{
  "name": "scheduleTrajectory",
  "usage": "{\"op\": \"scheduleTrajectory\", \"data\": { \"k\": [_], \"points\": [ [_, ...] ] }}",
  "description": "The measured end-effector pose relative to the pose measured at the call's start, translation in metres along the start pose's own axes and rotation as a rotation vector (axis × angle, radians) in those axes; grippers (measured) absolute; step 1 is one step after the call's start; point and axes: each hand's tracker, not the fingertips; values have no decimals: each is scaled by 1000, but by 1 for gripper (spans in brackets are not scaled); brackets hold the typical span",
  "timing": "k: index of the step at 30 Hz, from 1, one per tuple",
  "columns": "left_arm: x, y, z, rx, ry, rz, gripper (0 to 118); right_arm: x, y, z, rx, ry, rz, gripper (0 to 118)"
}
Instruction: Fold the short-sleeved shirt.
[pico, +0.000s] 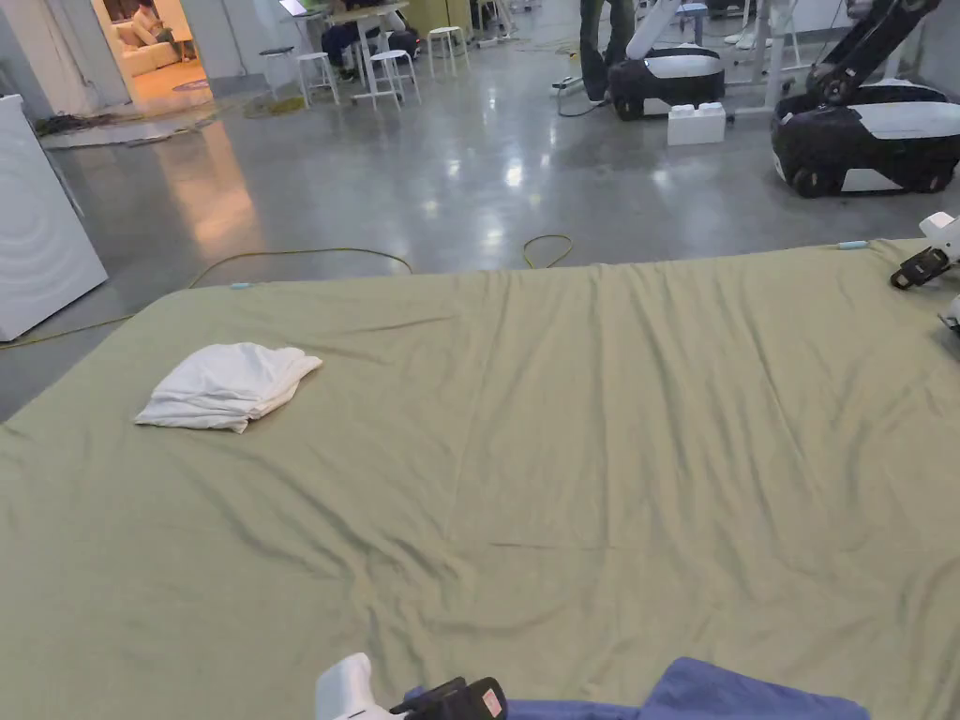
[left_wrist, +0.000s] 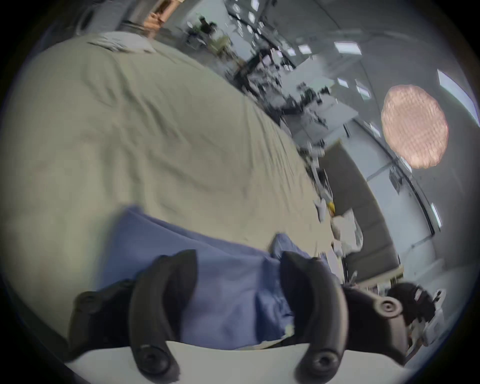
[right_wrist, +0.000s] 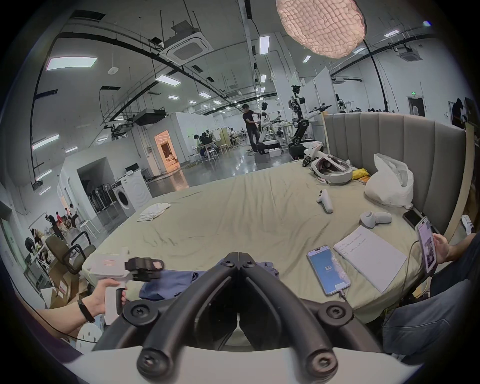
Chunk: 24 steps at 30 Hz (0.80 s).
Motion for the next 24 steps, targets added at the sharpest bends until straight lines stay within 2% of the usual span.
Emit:
{"op": "scheduleTrajectory", "data": {
  "k": [2,5,7,9,10,11,12,14,15,21,23,24],
  "points": [
    [-39,14,22,32,24,122,78,0,-1,-6,-9,42,-23,0],
    [-88,15,29,29,27,290,78,-5,-3,-10,-18,50,-21,0],
    [-106,6,16,-12,-22,359,78,-10,-4,-11,-25,56,-17,0],
    [-95,-15,-1,-77,-100,419,75,-13,-3,-11,-29,57,-16,0],
    [-96,-24,-8,-83,-168,442,68,-14,-3,-10,-31,58,-14,0],
    [-95,-31,-12,-61,-222,468,44,-16,-3,-10,-31,56,-9,0],
    [-107,-29,-19,-62,-231,489,34,-17,-2,-9,-32,48,-1,0],
    [-94,-33,-30,-98,-131,450,17,-18,0,-7,-32,40,12,0],
    [-89,-34,-29,-76,-101,416,16,-18,0,-7,-33,41,13,0],
    [-75,-1,43,79,-144,373,15,-14,3,-11,-38,44,-1,0],
    [-63,21,78,132,-49,256,15,-14,2,-13,-35,53,-10,0],
    [-83,33,83,143,-4,197,15,-14,2,-13,-36,58,-9,0]
  ]
}}
